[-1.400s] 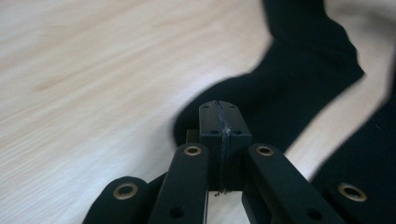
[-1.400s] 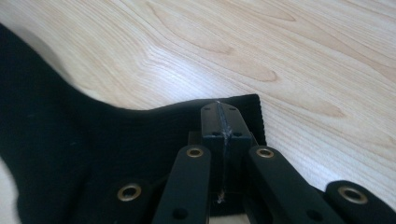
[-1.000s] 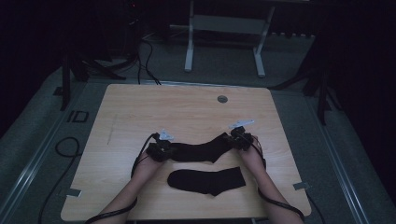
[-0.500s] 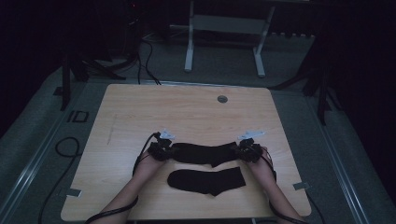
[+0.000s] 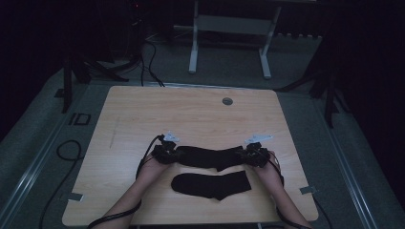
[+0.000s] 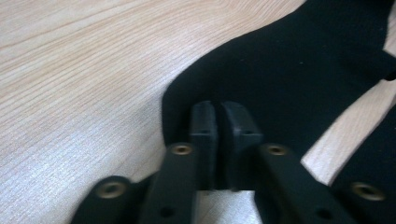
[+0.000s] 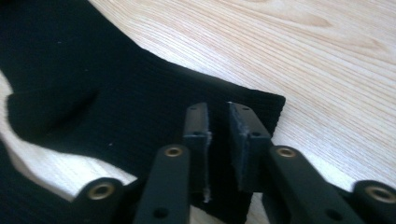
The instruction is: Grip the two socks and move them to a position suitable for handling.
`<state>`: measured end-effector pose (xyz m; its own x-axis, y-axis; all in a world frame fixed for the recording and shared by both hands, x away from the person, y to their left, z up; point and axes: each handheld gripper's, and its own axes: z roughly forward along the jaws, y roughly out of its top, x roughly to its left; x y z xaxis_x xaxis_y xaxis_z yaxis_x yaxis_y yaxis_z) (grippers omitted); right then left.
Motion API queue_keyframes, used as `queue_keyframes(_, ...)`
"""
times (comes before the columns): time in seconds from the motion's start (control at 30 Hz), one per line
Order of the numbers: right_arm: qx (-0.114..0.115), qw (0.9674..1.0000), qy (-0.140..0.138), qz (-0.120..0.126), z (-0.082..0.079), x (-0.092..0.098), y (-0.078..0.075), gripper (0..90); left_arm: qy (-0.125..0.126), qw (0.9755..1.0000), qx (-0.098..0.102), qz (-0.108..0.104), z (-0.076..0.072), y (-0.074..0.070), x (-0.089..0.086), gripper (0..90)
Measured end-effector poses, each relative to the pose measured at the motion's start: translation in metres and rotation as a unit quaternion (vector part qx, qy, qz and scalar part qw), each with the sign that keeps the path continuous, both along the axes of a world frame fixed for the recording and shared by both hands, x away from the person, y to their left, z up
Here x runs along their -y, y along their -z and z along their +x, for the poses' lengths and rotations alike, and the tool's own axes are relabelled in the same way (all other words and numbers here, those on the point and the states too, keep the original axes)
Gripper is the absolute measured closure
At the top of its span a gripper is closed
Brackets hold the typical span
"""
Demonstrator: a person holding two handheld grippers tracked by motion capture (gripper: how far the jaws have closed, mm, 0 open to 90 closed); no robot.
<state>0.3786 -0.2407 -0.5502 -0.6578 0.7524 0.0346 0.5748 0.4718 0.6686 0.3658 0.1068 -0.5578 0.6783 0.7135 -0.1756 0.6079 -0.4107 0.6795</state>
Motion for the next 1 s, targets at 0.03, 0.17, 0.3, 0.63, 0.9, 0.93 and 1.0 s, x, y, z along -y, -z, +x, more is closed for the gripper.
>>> queue_keyframes(0.03,0.002,1.0000,0.000,0.001,-0.001,0.000,-0.002,71.6,0.000,1.0000,0.003,-0.003,-0.001,-0.002,-0.001,74.1)
queue_keyframes(0.17,0.008,0.9998,-0.004,0.017,-0.003,0.002,-0.012,65.5,-0.001,0.9998,0.008,-0.016,-0.007,-0.013,-0.005,62.0)
queue_keyframes(0.3,0.014,0.9995,-0.010,0.028,-0.011,0.004,-0.022,58.6,0.012,0.9997,0.018,-0.006,-0.021,-0.023,-0.008,56.1)
queue_keyframes(0.63,0.009,0.9991,-0.009,0.040,-0.043,0.015,-0.030,52.6,0.050,0.9987,0.007,-0.006,-0.055,-0.026,-0.014,47.2)
queue_keyframes(0.9,-0.009,0.9992,-0.008,0.039,-0.069,0.021,-0.016,51.9,0.043,0.9990,-0.010,0.000,-0.074,-0.012,-0.019,48.4)
queue_keyframes(0.93,-0.012,0.9993,-0.006,0.035,-0.071,0.022,-0.013,51.9,0.041,0.9991,-0.012,0.001,-0.075,-0.009,-0.019,48.6)
queue_keyframes(1.0,-0.021,0.9992,0.002,0.034,-0.074,0.025,-0.007,52.0,0.039,0.9990,-0.019,-0.001,-0.077,-0.005,-0.021,49.5)
